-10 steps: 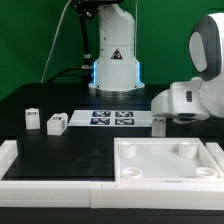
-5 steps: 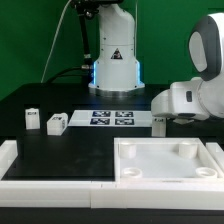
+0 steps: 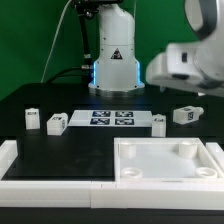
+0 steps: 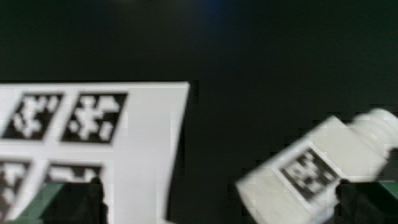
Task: Assemble one leg
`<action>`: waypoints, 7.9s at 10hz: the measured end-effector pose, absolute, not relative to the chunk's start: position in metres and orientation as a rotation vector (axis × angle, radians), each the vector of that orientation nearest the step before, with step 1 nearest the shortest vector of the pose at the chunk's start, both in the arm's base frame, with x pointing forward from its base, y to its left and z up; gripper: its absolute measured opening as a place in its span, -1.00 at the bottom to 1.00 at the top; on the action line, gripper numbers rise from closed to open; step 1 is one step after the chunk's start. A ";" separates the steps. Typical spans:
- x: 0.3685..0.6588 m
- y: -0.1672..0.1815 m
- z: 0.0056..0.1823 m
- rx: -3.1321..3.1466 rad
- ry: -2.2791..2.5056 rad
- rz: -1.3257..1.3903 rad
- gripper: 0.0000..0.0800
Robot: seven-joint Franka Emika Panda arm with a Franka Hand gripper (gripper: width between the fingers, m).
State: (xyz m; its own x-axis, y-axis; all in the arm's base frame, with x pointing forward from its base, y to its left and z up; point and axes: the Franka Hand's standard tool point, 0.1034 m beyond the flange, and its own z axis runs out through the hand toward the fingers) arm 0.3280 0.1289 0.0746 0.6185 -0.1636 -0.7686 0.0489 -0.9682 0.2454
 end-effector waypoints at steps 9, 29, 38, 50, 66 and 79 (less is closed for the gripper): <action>0.315 0.121 0.057 2.613 -0.262 -1.164 0.62; 0.325 0.173 0.060 2.635 -0.941 -0.871 0.62; 0.335 0.168 0.039 2.850 -0.960 -0.691 0.62; 0.316 0.151 0.027 2.856 -0.889 -0.745 0.62; 0.306 0.167 0.019 2.642 -0.912 -1.449 0.62; 0.310 0.163 0.015 2.661 -0.905 -1.445 -0.26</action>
Offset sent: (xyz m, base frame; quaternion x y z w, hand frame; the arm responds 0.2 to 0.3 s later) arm 0.0000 0.0000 0.0000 0.0000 0.0000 0.0000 1.0000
